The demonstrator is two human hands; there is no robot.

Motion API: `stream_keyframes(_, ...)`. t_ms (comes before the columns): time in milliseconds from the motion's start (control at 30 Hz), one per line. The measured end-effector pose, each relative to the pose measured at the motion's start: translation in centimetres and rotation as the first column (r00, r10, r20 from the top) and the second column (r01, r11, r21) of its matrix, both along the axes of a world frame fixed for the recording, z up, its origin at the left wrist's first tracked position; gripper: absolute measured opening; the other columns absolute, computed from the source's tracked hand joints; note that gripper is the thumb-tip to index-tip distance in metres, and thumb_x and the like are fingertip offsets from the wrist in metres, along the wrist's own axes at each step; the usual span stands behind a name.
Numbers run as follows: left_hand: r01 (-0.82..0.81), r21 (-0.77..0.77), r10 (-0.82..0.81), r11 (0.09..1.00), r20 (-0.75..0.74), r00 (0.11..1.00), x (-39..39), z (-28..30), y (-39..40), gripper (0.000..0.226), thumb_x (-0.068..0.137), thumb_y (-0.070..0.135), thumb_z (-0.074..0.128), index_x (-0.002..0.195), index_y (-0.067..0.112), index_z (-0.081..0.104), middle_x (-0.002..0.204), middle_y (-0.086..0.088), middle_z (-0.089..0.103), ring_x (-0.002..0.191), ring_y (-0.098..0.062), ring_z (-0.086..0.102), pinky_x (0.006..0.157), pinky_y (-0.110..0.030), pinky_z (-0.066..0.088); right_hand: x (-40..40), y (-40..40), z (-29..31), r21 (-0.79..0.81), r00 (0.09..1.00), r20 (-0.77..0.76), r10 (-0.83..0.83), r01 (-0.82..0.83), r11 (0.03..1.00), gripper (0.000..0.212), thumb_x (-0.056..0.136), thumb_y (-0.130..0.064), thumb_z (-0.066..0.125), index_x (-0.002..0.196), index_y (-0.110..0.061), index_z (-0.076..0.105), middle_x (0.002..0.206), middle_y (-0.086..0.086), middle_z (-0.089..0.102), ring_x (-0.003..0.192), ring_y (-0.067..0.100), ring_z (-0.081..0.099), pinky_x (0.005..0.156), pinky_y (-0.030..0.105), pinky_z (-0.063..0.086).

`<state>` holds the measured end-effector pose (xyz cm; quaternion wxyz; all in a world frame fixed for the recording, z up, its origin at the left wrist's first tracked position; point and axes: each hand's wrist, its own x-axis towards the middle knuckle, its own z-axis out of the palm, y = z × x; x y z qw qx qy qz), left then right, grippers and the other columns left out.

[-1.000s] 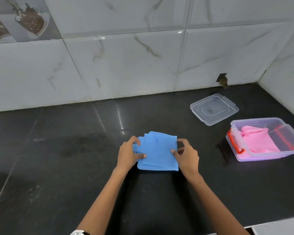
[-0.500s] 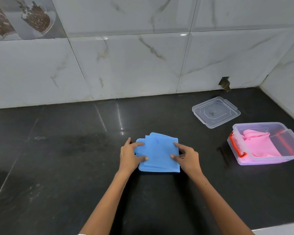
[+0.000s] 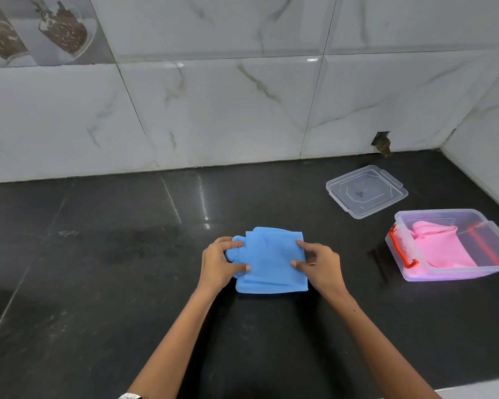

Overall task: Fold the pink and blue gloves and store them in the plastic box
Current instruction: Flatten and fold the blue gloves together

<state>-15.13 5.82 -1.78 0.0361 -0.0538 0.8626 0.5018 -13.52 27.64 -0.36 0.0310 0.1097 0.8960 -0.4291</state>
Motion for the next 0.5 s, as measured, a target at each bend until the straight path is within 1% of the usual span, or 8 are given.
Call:
stream_keyframes(67,0.011,-0.032,-0.012,0.999,-0.025,1.0,0.0,0.5,0.2,0.058,0.055,0.01,0.09,0.11,0.012,0.07,0.119,0.004,0.057,0.102,-0.013,0.055,0.083,-0.022,0.045,0.1,0.2,0.3,-0.014,1.0,-0.002,0.003,-0.003,1.0,0.055,0.075,-0.011,0.077,0.126,-0.01,0.058,0.114,0.008,0.064,0.089,0.022,0.063,0.085,0.029,0.052)
stream_keyframes(200,0.017,-0.048,-0.019,0.999,-0.05,0.999,0.2,1.8,0.4,0.058,0.055,0.01,0.09,0.109,0.012,0.07,0.118,0.005,0.057,0.1,-0.013,0.055,0.08,-0.02,0.045,0.3,0.8,1.2,-0.061,1.0,-0.007,0.014,-0.015,0.998,0.055,0.075,-0.011,0.077,0.127,-0.012,0.057,0.115,0.007,0.064,0.089,0.022,0.064,0.086,0.032,0.053)
stream_keyframes(300,0.032,-0.068,-0.037,0.997,-0.082,0.996,0.5,3.3,0.9,0.058,0.055,0.011,0.09,0.109,0.013,0.069,0.117,0.008,0.055,0.101,-0.011,0.053,0.081,-0.019,0.043,0.6,1.6,2.2,-0.092,1.0,-0.009,0.015,-0.016,0.996,0.056,0.075,-0.012,0.077,0.128,-0.014,0.057,0.114,0.004,0.065,0.088,0.02,0.066,0.083,0.031,0.054)
stream_keyframes(400,0.056,-0.089,-0.068,0.994,-0.127,0.99,0.5,5.0,1.9,0.057,0.054,0.012,0.09,0.107,0.014,0.07,0.113,0.011,0.054,0.099,-0.009,0.052,0.075,-0.01,0.039,1.0,2.9,3.7,-0.132,1.0,-0.018,0.004,-0.007,0.991,0.057,0.075,-0.014,0.077,0.128,-0.016,0.057,0.114,-0.002,0.063,0.087,0.016,0.066,0.078,0.027,0.054)
stream_keyframes(500,0.091,-0.107,-0.108,0.99,-0.168,0.98,0.3,6.8,3.9,0.054,0.053,0.01,0.089,0.104,0.014,0.071,0.111,0.01,0.055,0.095,-0.009,0.054,0.066,-0.004,0.036,1.4,5.0,5.4,-0.155,1.0,-0.02,-0.011,0.008,0.988,0.058,0.075,-0.015,0.077,0.129,-0.017,0.056,0.119,0.003,0.063,0.092,0.019,0.066,0.082,0.035,0.057)
